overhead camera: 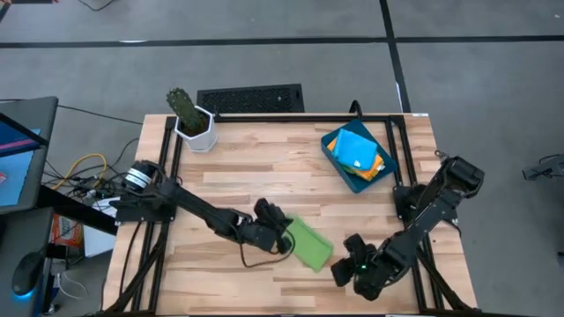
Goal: Fold microfiber towels
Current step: Put the green microfiber cloth into the blue bin
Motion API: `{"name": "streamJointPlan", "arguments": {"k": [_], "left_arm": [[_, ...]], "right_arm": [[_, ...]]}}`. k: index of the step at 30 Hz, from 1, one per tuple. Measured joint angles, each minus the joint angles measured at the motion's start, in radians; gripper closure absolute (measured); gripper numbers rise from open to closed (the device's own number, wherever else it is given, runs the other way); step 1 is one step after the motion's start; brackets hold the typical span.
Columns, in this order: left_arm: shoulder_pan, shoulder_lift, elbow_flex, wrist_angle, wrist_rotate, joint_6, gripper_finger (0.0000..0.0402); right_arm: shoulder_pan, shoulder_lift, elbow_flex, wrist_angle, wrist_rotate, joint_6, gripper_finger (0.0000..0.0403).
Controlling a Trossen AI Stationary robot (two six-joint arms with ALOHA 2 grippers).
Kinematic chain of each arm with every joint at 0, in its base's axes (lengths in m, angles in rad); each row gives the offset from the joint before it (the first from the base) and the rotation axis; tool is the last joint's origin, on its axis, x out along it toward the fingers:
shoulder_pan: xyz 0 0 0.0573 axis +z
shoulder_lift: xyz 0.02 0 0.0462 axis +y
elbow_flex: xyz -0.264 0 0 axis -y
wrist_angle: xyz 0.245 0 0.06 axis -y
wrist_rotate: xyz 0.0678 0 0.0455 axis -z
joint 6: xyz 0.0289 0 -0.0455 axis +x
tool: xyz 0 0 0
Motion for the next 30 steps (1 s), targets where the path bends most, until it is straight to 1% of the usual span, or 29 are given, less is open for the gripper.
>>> {"name": "streamJointPlan", "arguments": {"k": [3,5,7,8,12,16,19,25,28,30], "left_arm": [[-0.007,0.073,0.0,0.033,0.035,0.014,0.0401],[0.0,0.125,0.0,0.09,0.044,0.015,0.0401],[0.005,0.166,0.0,0.13,0.043,0.016,0.0401],[0.008,0.186,0.001,0.161,0.048,0.016,0.0401],[0.017,0.234,0.001,0.192,0.093,0.009,0.0401],[0.018,0.246,0.003,0.2,0.107,-0.018,0.0401],[0.015,0.246,0.003,0.202,0.106,-0.036,0.0401],[0.002,0.249,0.002,0.22,0.071,-0.116,0.0401],[-0.005,0.25,0.002,0.223,0.062,-0.117,0.0401],[-0.006,0.25,0.001,0.234,0.066,-0.119,0.0401]], "right_arm": [[-0.027,0.056,0.001,0.107,0.002,0.024,0.0154],[-0.044,0.094,0.002,0.174,0.002,0.047,0.0137],[-0.057,0.132,0.001,0.201,0.001,0.092,0.0129],[-0.059,0.149,0.0,0.212,0.001,0.116,0.0128],[-0.061,0.18,0.003,0.217,0.022,0.214,0.0127],[-0.082,0.182,0.009,0.155,0.027,0.311,0.0127],[-0.115,0.176,0.008,0.092,0.014,0.313,0.0127],[-0.145,0.177,0.007,0.083,-0.003,0.32,0.0129],[-0.174,0.176,0.007,0.074,-0.03,0.325,0.014],[-0.194,0.176,0.006,0.072,-0.05,0.304,0.0156]]}}
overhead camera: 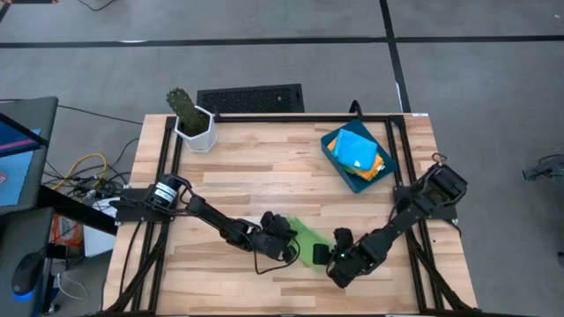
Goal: Fold microfiber towels
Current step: Put the green microfiber cloth into the blue bin
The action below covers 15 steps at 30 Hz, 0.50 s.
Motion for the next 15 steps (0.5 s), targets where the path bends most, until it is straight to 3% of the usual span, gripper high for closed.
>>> {"name": "streamJointPlan", "arguments": {"k": [10,15], "left_arm": [[0.003,-0.004,-0.001,0.039,0.024,0.014,0.0401],[0.003,-0.06,-0.001,-0.056,0.067,0.043,0.0401]], "right_arm": [[-0.037,0.004,-0.005,-0.015,-0.005,-0.092,0.0299],[-0.034,0.006,-0.006,-0.028,0.005,-0.205,0.038]]}}
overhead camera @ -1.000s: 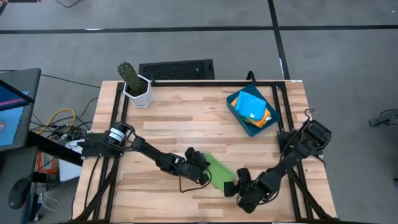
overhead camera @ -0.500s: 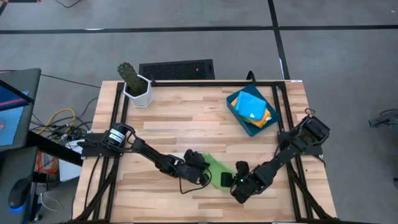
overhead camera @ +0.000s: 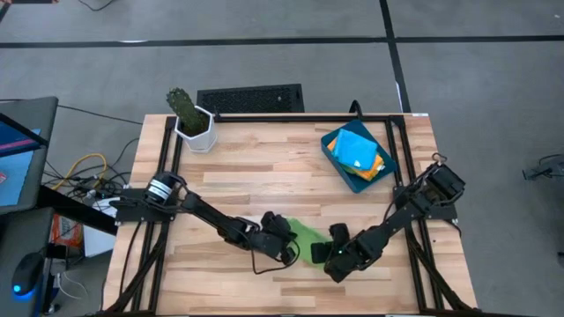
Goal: Fold microfiber towels
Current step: Put the green microfiber cloth into the blue bin
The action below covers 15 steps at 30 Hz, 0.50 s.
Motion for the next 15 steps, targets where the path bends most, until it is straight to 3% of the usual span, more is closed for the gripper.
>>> {"name": "streamJointPlan", "arguments": {"k": [7,15], "left_arm": [[-0.017,-0.213,0.0,-0.267,-0.048,0.054,0.0401],[-0.111,-0.449,0.0,-0.517,-0.261,0.038,0.0401]], "right_arm": [[-0.089,-0.059,-0.009,-0.051,0.001,-0.237,0.0384],[-0.357,-0.257,-0.005,-0.163,0.024,-0.602,0.0384]]}}
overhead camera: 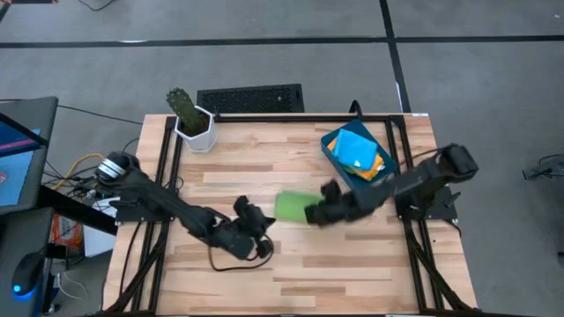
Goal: Fold microfiber towels
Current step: Put the green microfiber cloth into the blue bin
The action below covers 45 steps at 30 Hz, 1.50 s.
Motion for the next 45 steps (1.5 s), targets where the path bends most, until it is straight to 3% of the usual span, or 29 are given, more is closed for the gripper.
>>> {"name": "streamJointPlan", "arguments": {"k": [6,12,18,24,30,37,45], "left_arm": [[-0.063,-0.058,0.0,-0.127,-0.122,-0.078,0.0401],[-0.096,-0.05,0.0,-0.253,-0.145,-0.196,0.0401],[-0.114,-0.05,0.0,-0.353,-0.169,-0.295,0.0401],[-0.114,-0.05,0.0,-0.375,-0.171,-0.315,0.0401],[-0.116,-0.05,0.0,-0.371,-0.189,-0.323,0.0401],[-0.116,-0.05,0.0,-0.37,-0.19,-0.33,0.0401],[-0.128,-0.05,0.0,-0.37,-0.188,-0.338,0.0401]], "right_arm": [[-0.263,-0.157,0.001,-0.022,-0.006,-0.253,0.0384],[-0.515,-0.288,0.003,-0.045,-0.008,-0.429,0.0384],[-0.661,-0.425,0.003,-0.148,-0.028,-0.499,0.0384],[-0.67,-0.561,0.005,-0.353,-0.029,-0.466,0.0384],[-0.599,-0.591,0.005,-0.586,0.009,-0.312,0.0384],[-0.502,-0.507,0.005,-0.634,0.05,-0.212,0.0375],[-0.524,-0.307,0.005,-0.642,0.05,-0.236,0.0322]]}}
